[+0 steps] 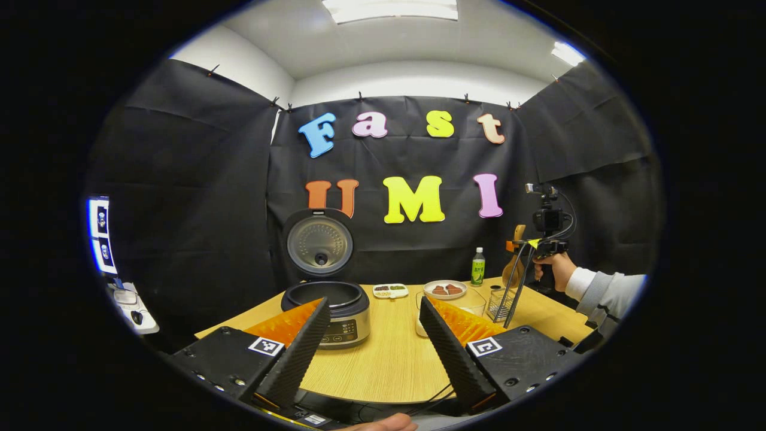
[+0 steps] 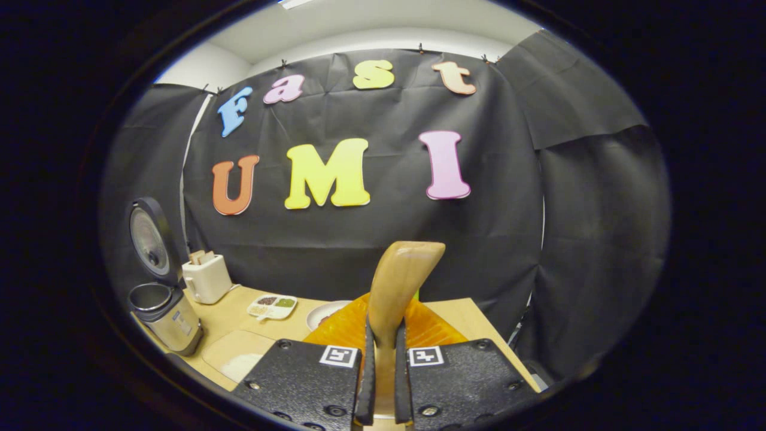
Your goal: Close the left gripper, press the button to open the rice cooker; take a wooden spoon from the chopstick holder with the right hand, scoop a spoonful of rice and pour it into the rice cooker, then put the wooden spoon back into the chopstick holder.
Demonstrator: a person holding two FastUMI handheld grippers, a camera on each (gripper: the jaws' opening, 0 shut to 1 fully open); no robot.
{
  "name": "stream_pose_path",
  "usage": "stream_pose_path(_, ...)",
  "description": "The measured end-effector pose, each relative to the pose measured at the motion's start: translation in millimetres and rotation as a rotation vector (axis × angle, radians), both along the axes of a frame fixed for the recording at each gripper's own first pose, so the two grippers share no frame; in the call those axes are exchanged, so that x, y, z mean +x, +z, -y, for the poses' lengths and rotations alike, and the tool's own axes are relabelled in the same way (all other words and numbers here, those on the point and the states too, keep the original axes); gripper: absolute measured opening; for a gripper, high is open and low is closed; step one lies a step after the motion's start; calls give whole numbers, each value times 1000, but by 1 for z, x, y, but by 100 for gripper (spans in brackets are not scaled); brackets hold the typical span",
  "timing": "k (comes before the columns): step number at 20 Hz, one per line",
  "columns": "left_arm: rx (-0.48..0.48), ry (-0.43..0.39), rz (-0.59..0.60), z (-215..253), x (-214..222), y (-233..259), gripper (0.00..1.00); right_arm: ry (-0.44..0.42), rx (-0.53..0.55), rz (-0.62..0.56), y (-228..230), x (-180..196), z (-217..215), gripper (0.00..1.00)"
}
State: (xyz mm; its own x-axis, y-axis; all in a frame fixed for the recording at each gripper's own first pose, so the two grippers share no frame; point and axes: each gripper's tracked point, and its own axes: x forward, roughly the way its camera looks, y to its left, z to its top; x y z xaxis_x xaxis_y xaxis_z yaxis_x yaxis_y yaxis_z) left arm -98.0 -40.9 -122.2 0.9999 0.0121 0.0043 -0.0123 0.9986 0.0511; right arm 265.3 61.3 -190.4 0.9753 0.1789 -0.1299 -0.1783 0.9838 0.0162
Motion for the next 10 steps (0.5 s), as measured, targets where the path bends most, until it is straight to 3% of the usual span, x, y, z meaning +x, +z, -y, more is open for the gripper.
stream_pose_path(3,5,7,-5,-2,13,-4,96,4,52,-32,-21,11,3,18)
stream_pose_path(7,5,17,-27,-4,32,-12,96,-1,97,-84,-49,23,8,25)
stream_pose_path(9,11,29,-44,-8,44,-12,96,-31,103,-60,-46,30,17,55)
stream_pose_path(10,15,36,-46,-10,49,-11,95,-42,101,-47,-40,27,23,64)
